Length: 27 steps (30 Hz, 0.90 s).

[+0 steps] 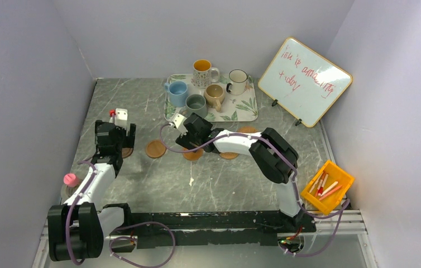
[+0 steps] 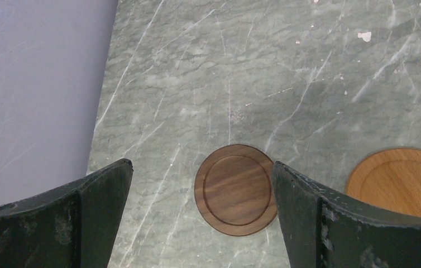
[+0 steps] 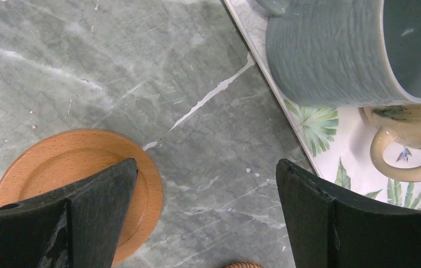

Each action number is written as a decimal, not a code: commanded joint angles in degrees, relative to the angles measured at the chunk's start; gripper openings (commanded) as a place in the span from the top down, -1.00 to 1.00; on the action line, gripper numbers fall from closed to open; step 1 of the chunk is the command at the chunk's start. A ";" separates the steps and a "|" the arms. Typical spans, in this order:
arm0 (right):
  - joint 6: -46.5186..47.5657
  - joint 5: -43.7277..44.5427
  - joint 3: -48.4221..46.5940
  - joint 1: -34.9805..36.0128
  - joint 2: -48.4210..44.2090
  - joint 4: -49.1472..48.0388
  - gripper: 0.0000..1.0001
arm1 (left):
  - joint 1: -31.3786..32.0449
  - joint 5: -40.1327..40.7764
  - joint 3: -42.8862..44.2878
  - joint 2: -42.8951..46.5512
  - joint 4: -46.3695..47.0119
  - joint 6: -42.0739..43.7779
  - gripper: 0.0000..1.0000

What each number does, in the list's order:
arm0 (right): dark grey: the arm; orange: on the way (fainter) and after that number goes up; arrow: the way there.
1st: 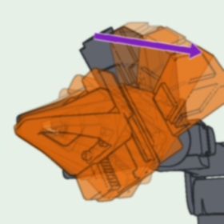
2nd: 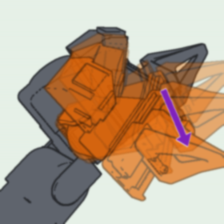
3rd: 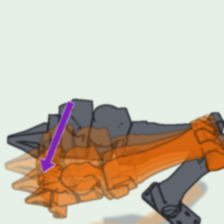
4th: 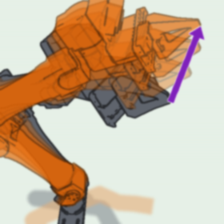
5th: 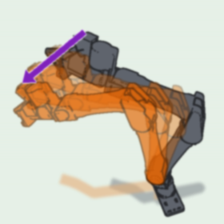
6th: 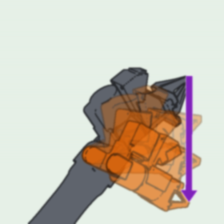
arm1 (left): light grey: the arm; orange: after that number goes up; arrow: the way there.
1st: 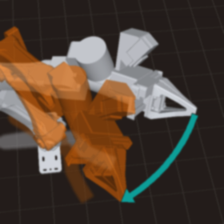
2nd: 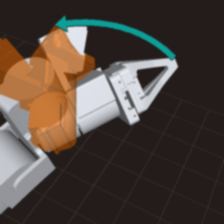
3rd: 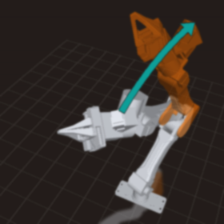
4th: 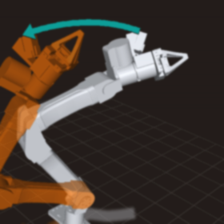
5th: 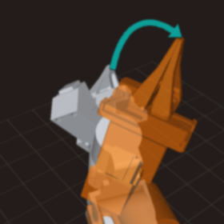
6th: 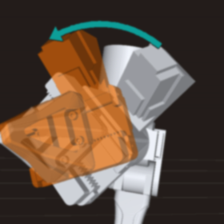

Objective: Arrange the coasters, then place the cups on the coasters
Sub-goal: Move the coaster to the center of the board.

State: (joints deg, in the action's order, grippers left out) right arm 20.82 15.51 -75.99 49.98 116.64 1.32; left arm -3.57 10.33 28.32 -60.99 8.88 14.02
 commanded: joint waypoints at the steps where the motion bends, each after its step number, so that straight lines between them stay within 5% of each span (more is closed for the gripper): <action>1: -1.28 1.85 2.07 0.57 1.05 -1.12 -1.00 | -0.38 -0.81 1.59 0.40 2.71 -1.10 -0.99; 27: -5.70 9.03 5.22 1.53 0.36 -9.44 -1.00 | -1.07 -1.01 1.22 0.90 2.98 -1.28 -0.99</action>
State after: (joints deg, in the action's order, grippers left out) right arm 16.14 23.09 -71.94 51.57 116.81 -7.94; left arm -4.23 10.31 28.32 -60.97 9.21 13.98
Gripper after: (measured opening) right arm 0.994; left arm 0.995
